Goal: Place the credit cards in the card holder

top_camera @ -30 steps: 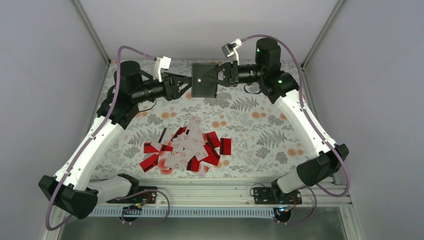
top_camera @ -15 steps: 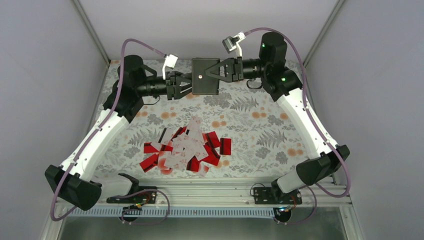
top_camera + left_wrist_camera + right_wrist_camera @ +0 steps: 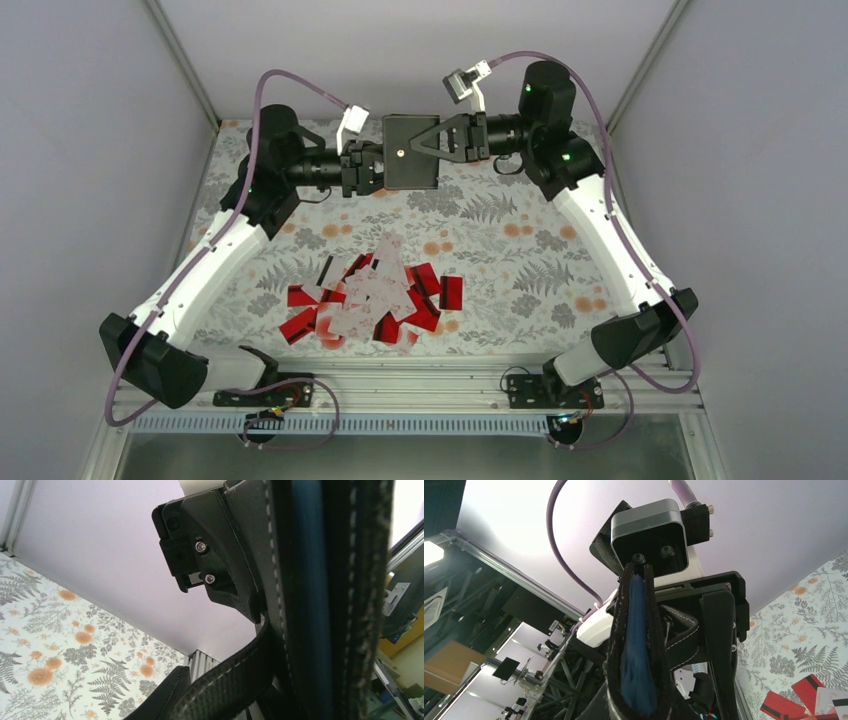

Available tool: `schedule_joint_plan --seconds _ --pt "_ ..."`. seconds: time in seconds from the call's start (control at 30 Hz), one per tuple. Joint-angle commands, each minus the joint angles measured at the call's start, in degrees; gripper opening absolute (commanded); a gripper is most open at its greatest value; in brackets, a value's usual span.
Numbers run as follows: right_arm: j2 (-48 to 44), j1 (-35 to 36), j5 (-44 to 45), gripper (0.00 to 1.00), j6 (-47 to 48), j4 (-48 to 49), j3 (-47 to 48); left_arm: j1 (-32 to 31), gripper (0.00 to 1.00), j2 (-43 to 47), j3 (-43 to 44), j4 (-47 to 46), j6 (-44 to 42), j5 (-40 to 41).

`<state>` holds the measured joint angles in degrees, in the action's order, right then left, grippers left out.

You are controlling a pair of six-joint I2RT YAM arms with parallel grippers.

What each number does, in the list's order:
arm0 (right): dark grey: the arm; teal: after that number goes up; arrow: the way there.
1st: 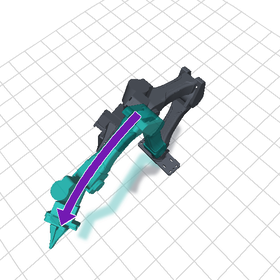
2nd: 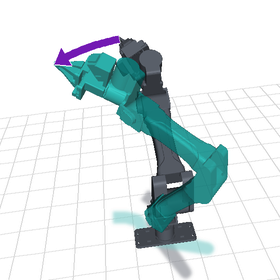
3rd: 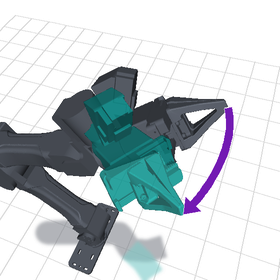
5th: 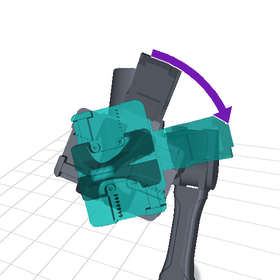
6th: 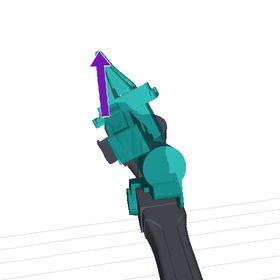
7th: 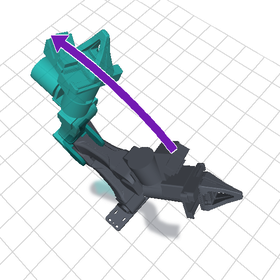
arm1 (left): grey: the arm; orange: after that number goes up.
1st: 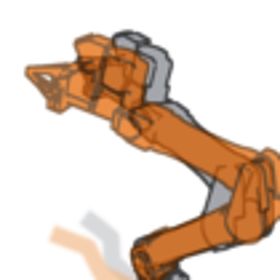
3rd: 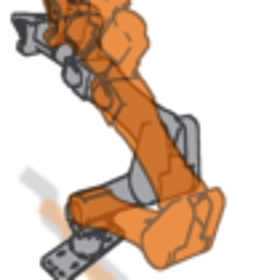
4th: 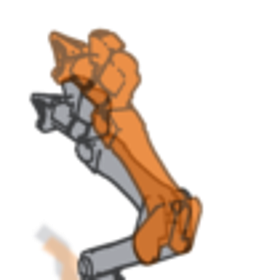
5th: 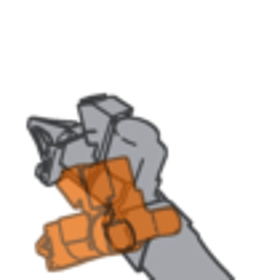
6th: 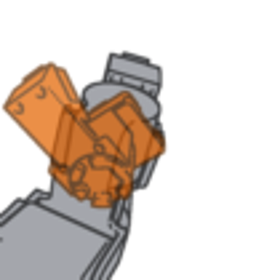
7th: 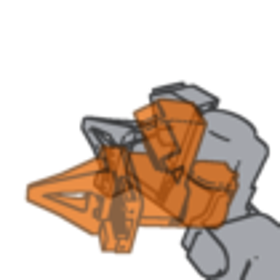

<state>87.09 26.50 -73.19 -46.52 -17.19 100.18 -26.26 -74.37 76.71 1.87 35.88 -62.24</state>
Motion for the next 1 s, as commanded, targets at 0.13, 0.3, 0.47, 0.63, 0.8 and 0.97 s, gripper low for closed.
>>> schedule_joint_plan --seconds 0.13,0.3,0.47,0.63,0.8,0.97 --pt "0.9 0.6 -1.8 0.04 1.4 -0.6 2.1 -0.5 0.29 0.5 2.3 -5.3 2.5 -2.2" --pt "1.0 0.5 -2.1 0.04 2.5 -1.9 1.9 -0.5 0.12 1.5 2.0 -9.0 5.2 -2.1" --pt "1.5 0.4 -0.9 0.13 4.2 -4.3 1.8 -0.5 0.02 2.8 0.6 -10.0 6.2 -0.4" --pt "2.1 0.0 1.9 0.74 7.3 -8.9 2.3 -0.5 0.02 3.7 -0.3 -5.9 5.1 3.6" --pt "1.4 -2.8 8.2 0.99 12.6 -17.4 2.5 -0.4 0.02 3.1 2.7 9.1 -2.3 12.8" --pt "-2.2 -4.3 15.5 0.99 15.4 -20.6 -1.1 -0.5 0.02 1.0 5.3 22.6 -9.1 25.2"
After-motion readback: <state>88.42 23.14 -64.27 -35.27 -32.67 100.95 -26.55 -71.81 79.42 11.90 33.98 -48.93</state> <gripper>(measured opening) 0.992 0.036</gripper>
